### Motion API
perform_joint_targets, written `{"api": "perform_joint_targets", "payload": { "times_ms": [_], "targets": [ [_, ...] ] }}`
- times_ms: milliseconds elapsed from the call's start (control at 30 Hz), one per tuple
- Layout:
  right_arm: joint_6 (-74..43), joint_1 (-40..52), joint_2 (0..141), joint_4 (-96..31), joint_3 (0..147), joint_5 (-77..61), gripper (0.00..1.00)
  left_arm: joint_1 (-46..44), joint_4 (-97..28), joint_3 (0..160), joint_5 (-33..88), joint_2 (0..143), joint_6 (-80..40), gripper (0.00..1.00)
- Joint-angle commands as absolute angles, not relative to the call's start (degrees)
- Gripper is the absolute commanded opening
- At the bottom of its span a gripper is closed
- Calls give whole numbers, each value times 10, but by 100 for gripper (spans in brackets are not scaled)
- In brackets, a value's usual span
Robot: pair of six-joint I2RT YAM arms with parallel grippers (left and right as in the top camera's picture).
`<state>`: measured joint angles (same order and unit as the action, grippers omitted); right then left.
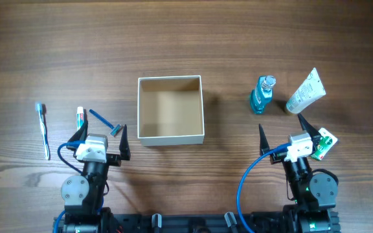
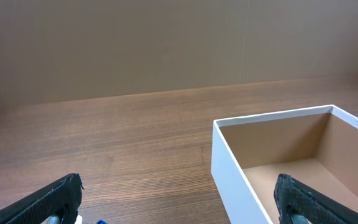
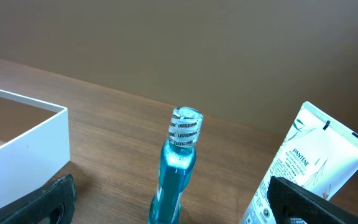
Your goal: Pack container
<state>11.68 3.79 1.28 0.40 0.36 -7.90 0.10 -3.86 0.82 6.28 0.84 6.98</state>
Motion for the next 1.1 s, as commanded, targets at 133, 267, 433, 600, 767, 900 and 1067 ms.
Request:
{"api": "perform_joint_targets", "payload": {
  "times_ms": [133, 267, 433, 600, 767, 900, 1067],
  "targets": [
    [119, 35, 13, 6, 3, -78, 100, -2, -39, 3, 53, 5, 64, 100],
    [119, 35, 13, 6, 3, -78, 100, -2, -39, 3, 53, 5, 64, 100],
    [119, 35, 13, 6, 3, -78, 100, -2, -39, 3, 53, 5, 64, 100],
    [119, 35, 13, 6, 3, -78, 100, -2, -39, 3, 51, 5, 64, 100],
    [119, 35, 13, 6, 3, -78, 100, -2, -39, 3, 51, 5, 64, 100],
    [119, 35, 13, 6, 3, -78, 100, -2, -39, 3, 51, 5, 64, 100],
    [-135, 35, 36, -4, 8, -74, 100, -2, -39, 5, 36, 5, -71, 100]
  ]
}}
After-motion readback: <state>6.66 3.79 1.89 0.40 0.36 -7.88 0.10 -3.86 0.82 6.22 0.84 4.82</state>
